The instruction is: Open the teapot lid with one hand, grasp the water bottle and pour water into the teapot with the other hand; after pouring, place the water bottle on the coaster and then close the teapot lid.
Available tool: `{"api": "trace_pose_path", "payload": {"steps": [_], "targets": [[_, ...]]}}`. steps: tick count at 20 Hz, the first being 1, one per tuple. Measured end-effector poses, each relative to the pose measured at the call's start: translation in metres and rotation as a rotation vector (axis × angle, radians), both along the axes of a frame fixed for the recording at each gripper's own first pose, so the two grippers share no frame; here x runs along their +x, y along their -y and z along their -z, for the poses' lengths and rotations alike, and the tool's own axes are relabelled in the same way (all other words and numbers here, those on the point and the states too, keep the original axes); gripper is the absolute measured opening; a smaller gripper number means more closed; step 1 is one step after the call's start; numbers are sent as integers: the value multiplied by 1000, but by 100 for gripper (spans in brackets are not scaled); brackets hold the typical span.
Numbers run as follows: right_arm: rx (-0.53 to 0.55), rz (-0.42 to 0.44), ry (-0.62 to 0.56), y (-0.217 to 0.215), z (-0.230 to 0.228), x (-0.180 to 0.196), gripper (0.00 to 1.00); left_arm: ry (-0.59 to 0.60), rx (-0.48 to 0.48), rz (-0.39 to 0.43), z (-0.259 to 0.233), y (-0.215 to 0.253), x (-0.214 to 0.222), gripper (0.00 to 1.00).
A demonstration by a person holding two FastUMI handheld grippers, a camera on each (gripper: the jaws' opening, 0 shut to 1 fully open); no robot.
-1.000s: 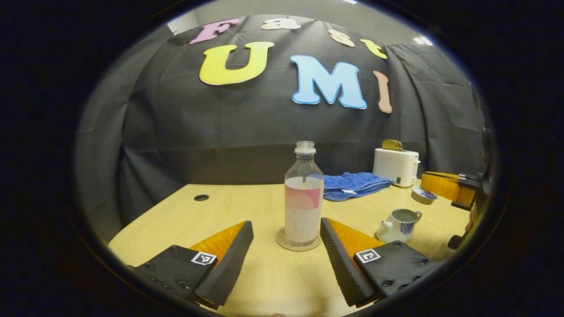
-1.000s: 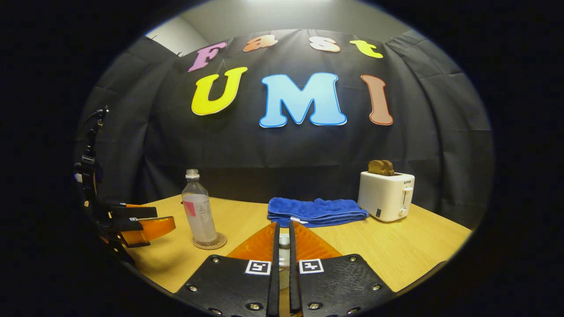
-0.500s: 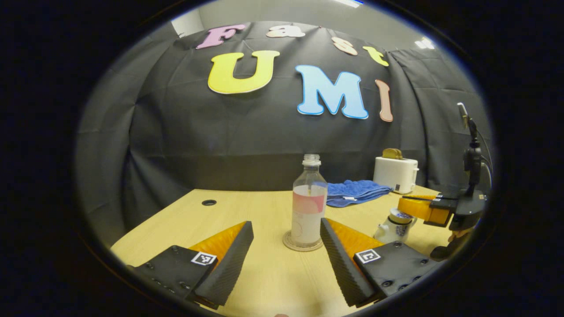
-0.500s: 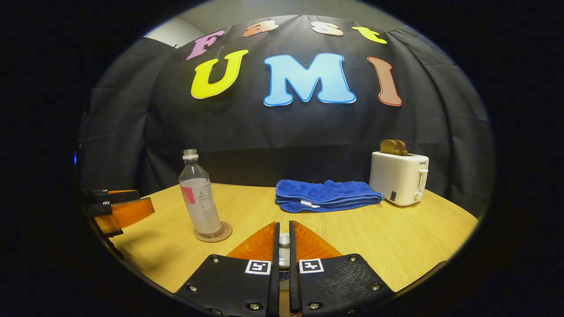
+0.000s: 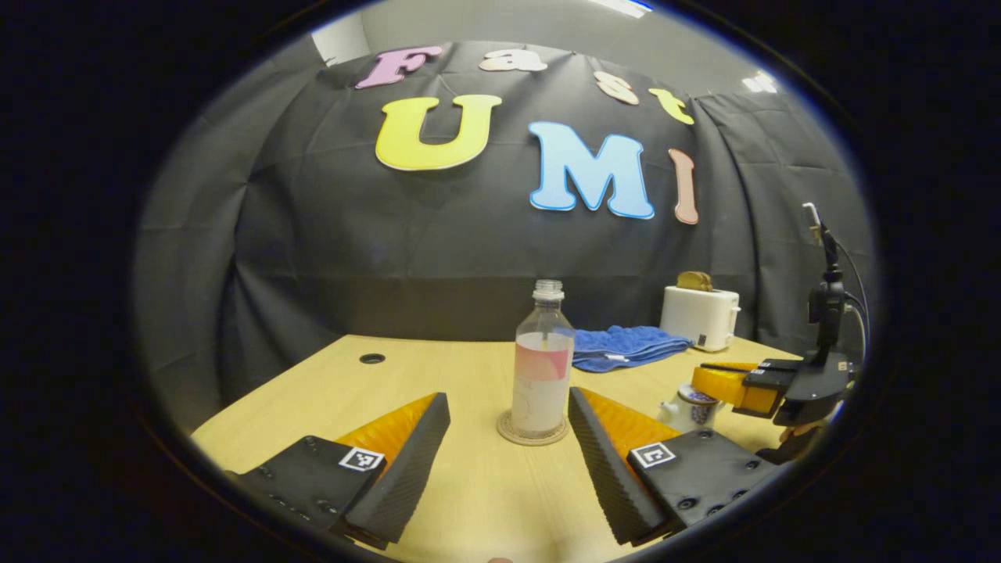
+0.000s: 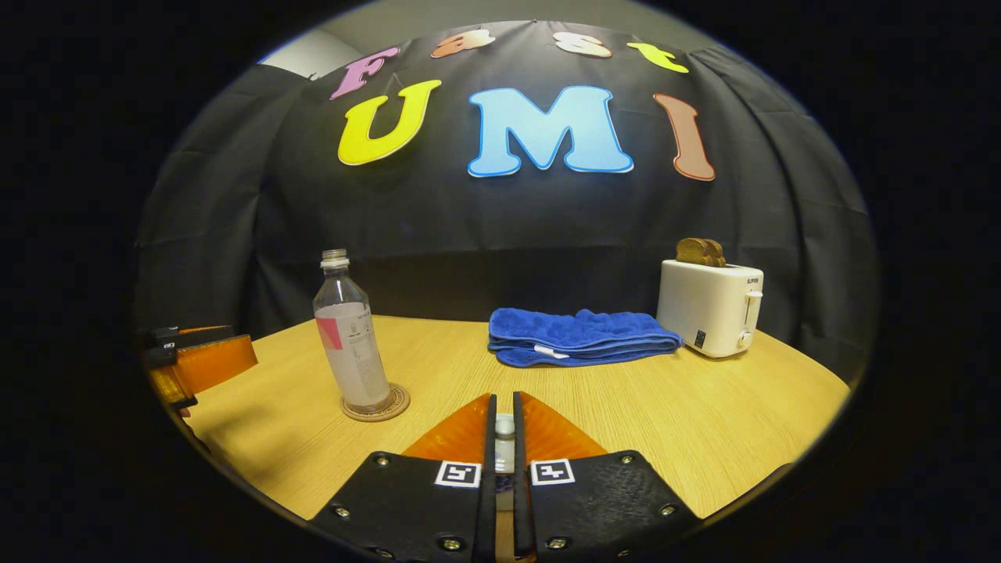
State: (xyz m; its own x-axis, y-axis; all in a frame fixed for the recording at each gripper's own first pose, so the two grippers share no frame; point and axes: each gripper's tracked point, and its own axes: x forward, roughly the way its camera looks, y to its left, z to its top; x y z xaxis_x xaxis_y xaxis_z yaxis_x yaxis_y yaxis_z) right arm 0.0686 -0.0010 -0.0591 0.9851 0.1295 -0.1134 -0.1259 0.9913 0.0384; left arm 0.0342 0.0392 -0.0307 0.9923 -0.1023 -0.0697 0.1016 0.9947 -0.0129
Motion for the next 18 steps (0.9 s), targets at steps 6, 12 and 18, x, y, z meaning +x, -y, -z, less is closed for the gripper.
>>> {"api": "trace_pose_path", "payload": {"steps": [6, 12, 18], "targets": [[10, 14, 87, -2, -30, -33, 54, 11, -25, 12, -2, 19, -21, 100], [7, 8, 141, -21, -31, -85, 55, 63, 11, -36, 1, 36, -52, 100], [1, 6, 135, -32, -14, -106, 55, 65, 17, -41, 15, 52, -68, 100]]}}
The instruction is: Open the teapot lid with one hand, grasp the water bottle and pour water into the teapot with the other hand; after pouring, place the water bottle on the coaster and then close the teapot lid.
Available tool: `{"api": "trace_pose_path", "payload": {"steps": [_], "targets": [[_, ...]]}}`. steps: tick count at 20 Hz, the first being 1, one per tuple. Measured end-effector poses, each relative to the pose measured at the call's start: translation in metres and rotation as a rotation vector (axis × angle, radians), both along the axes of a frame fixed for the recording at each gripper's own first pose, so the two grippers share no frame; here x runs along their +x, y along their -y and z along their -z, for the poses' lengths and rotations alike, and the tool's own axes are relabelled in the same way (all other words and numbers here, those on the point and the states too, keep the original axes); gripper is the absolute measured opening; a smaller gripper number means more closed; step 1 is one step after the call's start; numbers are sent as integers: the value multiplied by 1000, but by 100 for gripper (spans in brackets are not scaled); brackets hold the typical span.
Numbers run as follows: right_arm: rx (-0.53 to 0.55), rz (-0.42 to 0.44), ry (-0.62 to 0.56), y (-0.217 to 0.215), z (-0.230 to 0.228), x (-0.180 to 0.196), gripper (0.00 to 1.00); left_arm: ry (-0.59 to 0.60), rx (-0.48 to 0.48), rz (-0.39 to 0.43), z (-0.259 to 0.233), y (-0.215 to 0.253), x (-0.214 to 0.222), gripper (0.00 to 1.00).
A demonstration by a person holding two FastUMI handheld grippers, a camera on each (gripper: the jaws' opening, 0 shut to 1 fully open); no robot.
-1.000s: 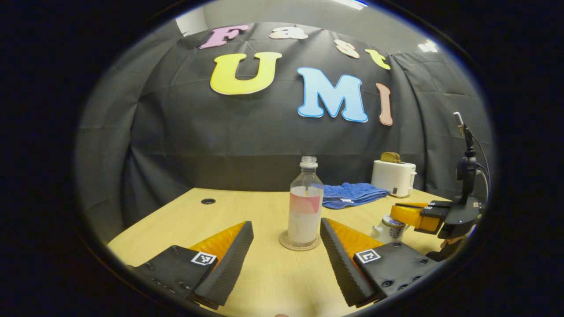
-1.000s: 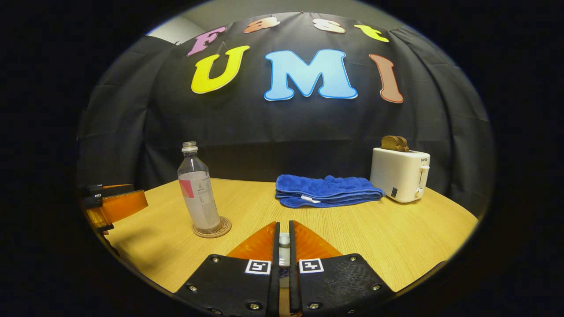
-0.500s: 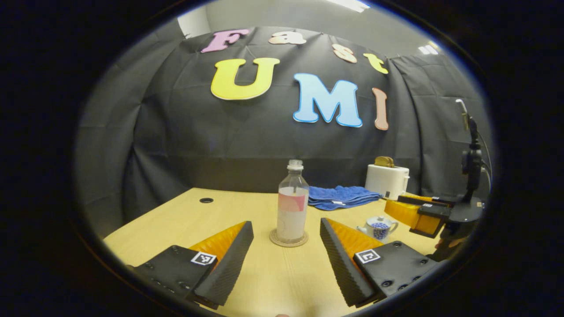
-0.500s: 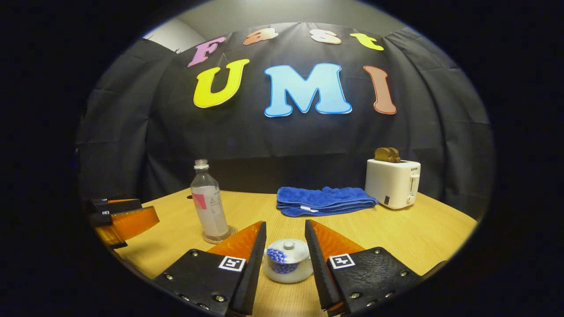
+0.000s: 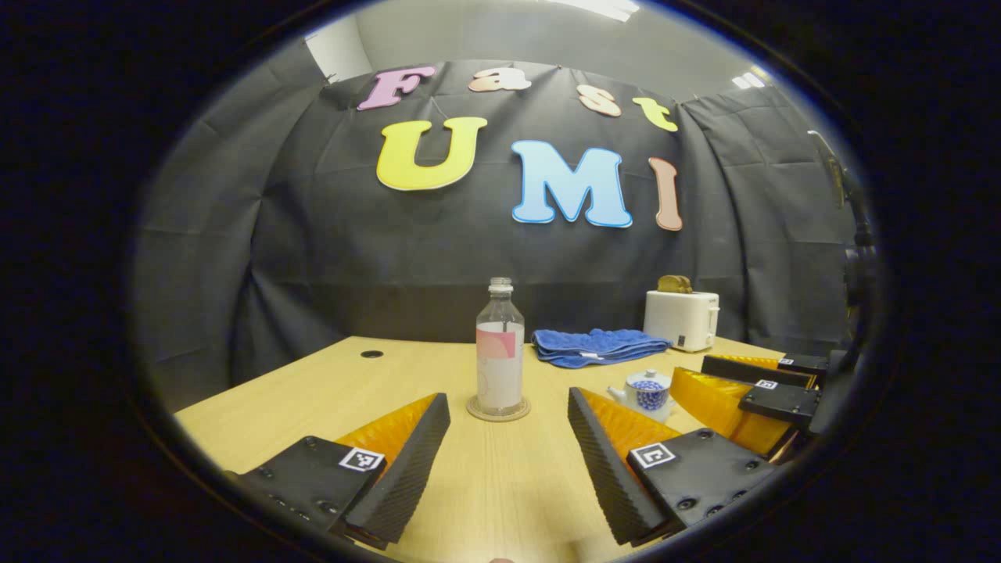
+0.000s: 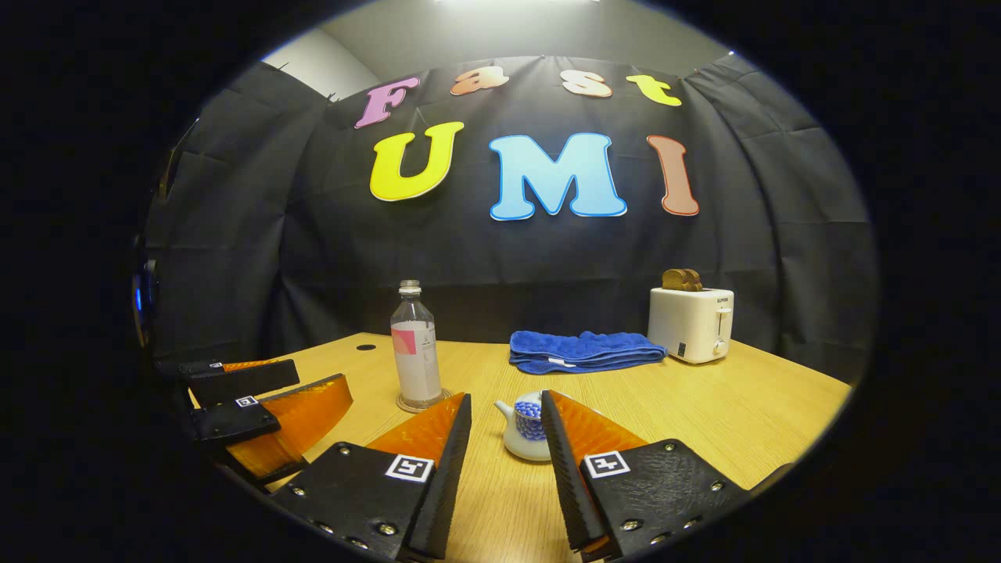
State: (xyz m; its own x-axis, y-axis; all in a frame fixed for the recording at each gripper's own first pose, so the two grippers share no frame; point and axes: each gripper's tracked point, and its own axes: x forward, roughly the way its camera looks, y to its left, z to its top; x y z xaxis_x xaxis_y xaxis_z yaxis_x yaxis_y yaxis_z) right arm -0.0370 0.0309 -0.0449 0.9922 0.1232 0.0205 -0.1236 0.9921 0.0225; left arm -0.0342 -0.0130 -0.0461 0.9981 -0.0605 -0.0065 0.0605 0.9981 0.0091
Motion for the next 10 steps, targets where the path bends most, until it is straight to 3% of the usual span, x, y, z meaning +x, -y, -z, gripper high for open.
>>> {"api": "trace_pose_path", "payload": {"steps": [10], "targets": [[6, 17, -6, -1, 14, 1, 56, 9, 11, -21, 10, 3, 2, 100]]}}
